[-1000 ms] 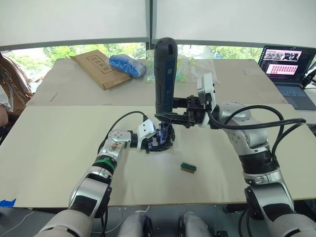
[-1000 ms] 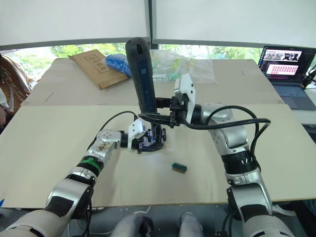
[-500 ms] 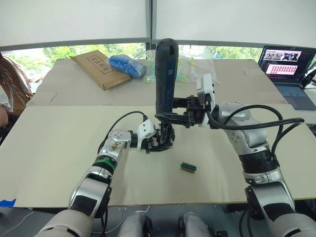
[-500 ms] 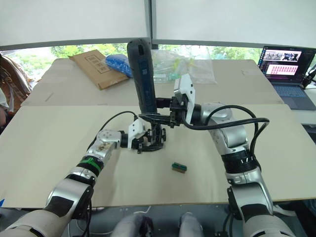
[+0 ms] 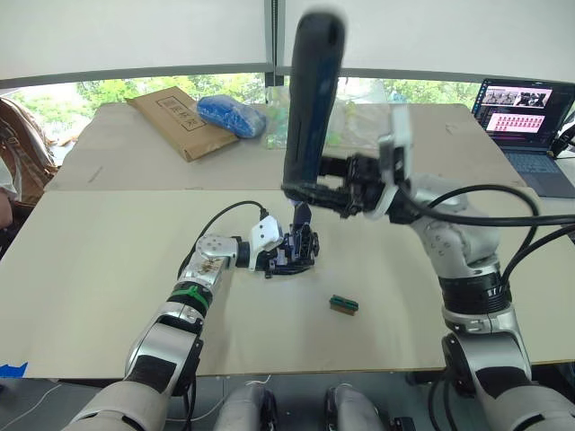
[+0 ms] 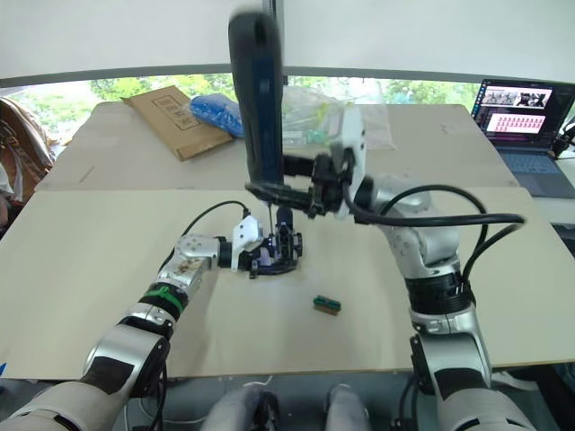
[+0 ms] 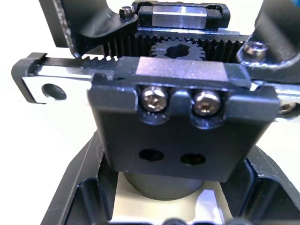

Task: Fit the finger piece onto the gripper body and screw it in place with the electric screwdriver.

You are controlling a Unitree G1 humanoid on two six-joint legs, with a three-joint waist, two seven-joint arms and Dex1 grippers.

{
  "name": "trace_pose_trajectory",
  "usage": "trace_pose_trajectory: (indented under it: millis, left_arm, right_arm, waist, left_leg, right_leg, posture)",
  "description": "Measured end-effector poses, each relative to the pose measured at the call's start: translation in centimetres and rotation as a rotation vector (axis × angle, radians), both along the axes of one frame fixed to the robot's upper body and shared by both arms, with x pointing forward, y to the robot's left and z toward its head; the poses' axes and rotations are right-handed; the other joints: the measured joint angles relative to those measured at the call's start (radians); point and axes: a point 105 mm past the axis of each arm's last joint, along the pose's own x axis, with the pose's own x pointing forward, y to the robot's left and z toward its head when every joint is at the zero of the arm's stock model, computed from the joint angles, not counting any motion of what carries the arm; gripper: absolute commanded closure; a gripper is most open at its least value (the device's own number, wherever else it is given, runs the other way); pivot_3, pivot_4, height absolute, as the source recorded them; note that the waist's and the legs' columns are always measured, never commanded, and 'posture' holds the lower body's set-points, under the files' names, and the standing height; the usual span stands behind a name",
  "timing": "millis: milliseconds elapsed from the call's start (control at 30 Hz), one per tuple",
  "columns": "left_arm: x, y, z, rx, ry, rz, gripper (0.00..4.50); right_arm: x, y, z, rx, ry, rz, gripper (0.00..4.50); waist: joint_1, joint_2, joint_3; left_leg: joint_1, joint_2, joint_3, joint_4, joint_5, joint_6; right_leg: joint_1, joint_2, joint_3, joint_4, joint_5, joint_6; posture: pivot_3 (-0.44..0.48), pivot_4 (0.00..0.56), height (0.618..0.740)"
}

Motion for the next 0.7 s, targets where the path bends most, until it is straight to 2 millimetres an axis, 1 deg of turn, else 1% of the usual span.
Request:
trace_pose_trajectory:
  millis: [67,100,167,200,233,267,300,367,433,500,567,633,700]
  left_arm:
    - [0.0,0.0,0.0,0.001,0.003,-0.001,2.16]
    - [0.0,0.0,-0.1,0.002,0.005,-0.002,2.16]
    - [0.0,0.0,0.0,0.003,0.010,-0.003,1.12]
    - [-0.1,0.0,-0.1,0.006,0.018,-0.006,0.86]
    - [-0.1,0.3,0.0,0.012,0.019,-0.008,0.32]
    - [-0.1,0.6,0.0,0.024,0.018,-0.017,0.00]
    - [-0.2,1.0,0.0,0.038,0.015,-0.025,0.00]
    - [-0.4,2.5,0.1,0.071,0.008,-0.027,0.00]
    - [-0.7,3.4,0.2,0.096,0.001,-0.041,0.00]
    - [-1.6,4.6,0.6,0.124,0.002,-0.084,0.00]
    - [-2.5,5.6,1.0,0.142,0.011,-0.119,0.00]
    - [-4.0,5.7,1.6,0.143,0.028,-0.181,0.00]
    - [-5.8,5.1,1.9,0.133,0.056,-0.256,0.00]
  right_arm:
    - [-1.2,-0.2,2.4,0.061,-0.047,0.023,2.57]
    - [-1.8,-0.3,3.0,0.079,-0.047,0.042,2.57]
    - [-2.7,-0.7,2.8,0.065,0.009,0.095,2.57]
    - [-3.2,-1.1,2.2,0.032,0.052,0.119,2.57]
    - [-3.6,-1.4,1.4,-0.005,0.094,0.138,2.57]
    - [-4.2,-1.9,0.5,-0.045,0.134,0.160,2.57]
    - [-4.8,-2.5,-0.3,-0.083,0.162,0.165,2.57]
    - [-5.6,-3.7,-1.8,-0.133,0.212,0.155,2.57]
    - [-6.1,-4.6,-2.8,-0.157,0.237,0.128,2.57]
    - [-6.8,-5.4,-4.5,-0.189,0.254,0.076,2.57]
    - [-7.1,-5.8,-6.0,-0.202,0.273,0.026,2.57]
    - [-7.2,-6.3,-7.4,-0.189,0.268,-0.061,2.57]
    - [-6.9,-6.7,-8.7,-0.143,0.276,-0.151,2.57]
  waist:
    - [0.001,0.000,0.000]
    - [0.001,0.000,0.000]
    - [0.001,0.000,0.000]
    - [0.002,0.000,0.000]
    - [0.002,-0.001,0.000]
    - [0.001,-0.001,0.000]
    - [0.002,-0.001,0.000]
    - [0.001,-0.001,0.001]
    - [0.001,-0.001,0.001]
    - [0.002,-0.001,0.001]
    - [0.003,-0.001,0.001]
    - [0.005,-0.001,0.001]
    - [0.012,-0.001,0.001]
  left_leg:
    - [0.000,0.000,-0.001,0.000,0.000,0.000]
    - [0.000,0.000,-0.001,0.000,0.000,0.000]
    - [0.000,0.000,-0.001,0.000,0.000,0.000]
    - [0.000,0.000,-0.001,0.000,0.000,0.000]
    - [0.000,0.000,-0.002,0.000,0.000,0.000]
    - [0.000,0.000,-0.002,0.000,0.000,0.000]
    - [0.000,0.000,-0.002,0.000,0.000,0.000]
    - [0.000,0.000,-0.001,-0.001,0.000,0.000]
    - [0.000,0.000,-0.001,-0.001,0.000,0.000]
    - [0.000,0.001,-0.001,-0.001,0.000,0.000]
    - [0.000,0.001,-0.001,0.000,0.000,0.000]
    - [0.000,0.001,-0.002,0.000,0.000,0.000]
    - [0.000,0.000,-0.002,0.001,0.000,0.000]
  right_leg:
    - [0.001,0.000,-0.001,0.000,0.000,0.000]
    - [0.001,0.000,-0.001,-0.001,0.000,0.000]
    - [0.001,0.000,0.000,-0.001,0.000,0.000]
    - [0.001,0.000,-0.001,-0.001,0.000,0.000]
    - [0.001,-0.001,0.000,-0.002,0.000,0.000]
    - [0.001,-0.001,0.000,-0.002,0.000,0.000]
    - [0.000,-0.001,0.000,-0.002,0.000,0.000]
    - [0.000,-0.001,0.000,-0.003,0.000,0.000]
    - [0.000,-0.001,0.000,-0.005,0.000,0.000]
    - [0.000,-0.001,0.000,-0.005,0.000,0.000]
    - [0.000,-0.001,0.001,-0.005,0.000,0.000]
    - [0.001,-0.001,0.001,-0.005,0.000,0.000]
    - [0.001,-0.001,0.001,-0.004,0.000,0.000]
  posture:
    - [0.000,0.150,0.732]
    - [0.000,0.150,0.732]
    - [0.000,0.150,0.732]
    - [0.000,0.150,0.732]
    - [0.000,0.150,0.732]
    - [0.000,0.150,0.732]
    - [0.000,0.150,0.732]
    - [0.000,0.150,0.732]
    - [0.000,0.150,0.732]
    - [0.000,0.150,0.732]
    - [0.000,0.150,0.732]
    - [0.000,0.150,0.732]
    - [0.000,0.150,0.732]
